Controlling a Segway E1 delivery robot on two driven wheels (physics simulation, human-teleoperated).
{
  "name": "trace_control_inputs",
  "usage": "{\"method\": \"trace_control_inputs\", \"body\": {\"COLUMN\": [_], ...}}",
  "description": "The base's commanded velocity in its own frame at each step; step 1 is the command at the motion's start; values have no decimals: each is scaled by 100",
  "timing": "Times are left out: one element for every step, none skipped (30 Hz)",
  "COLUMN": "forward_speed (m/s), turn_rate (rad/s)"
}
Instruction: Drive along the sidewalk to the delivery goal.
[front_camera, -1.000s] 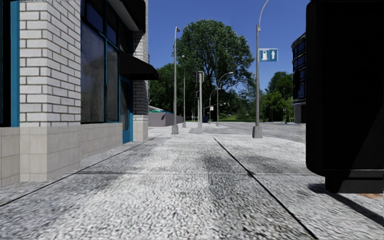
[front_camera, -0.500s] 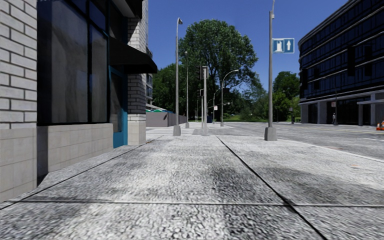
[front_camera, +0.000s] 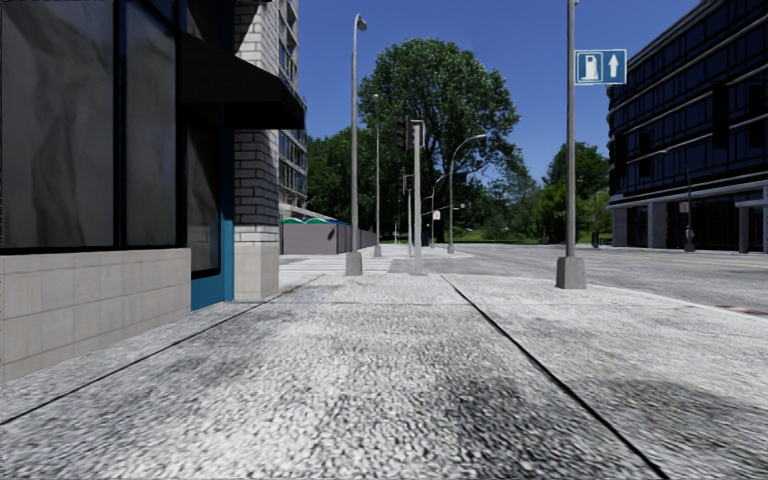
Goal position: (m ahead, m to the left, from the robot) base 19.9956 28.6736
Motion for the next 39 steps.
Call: {"method": "trace_control_inputs", "body": {"forward_speed": [200,200,200,200,200,200,200,200,200,200,200,200,200,200,200,200,200,200,200,200,200,200,200,200,200,200,200,200,200,200,200,200,200,200,200,200,200,200,200], "turn_rate": [0,0,0,0,0,0,0,0,9,9,16,23,32,37,37,39,39,39,39,40,40,40,40,40,40,40,40,40,38,15,0,0,0,0,0,0,0,0,0]}}
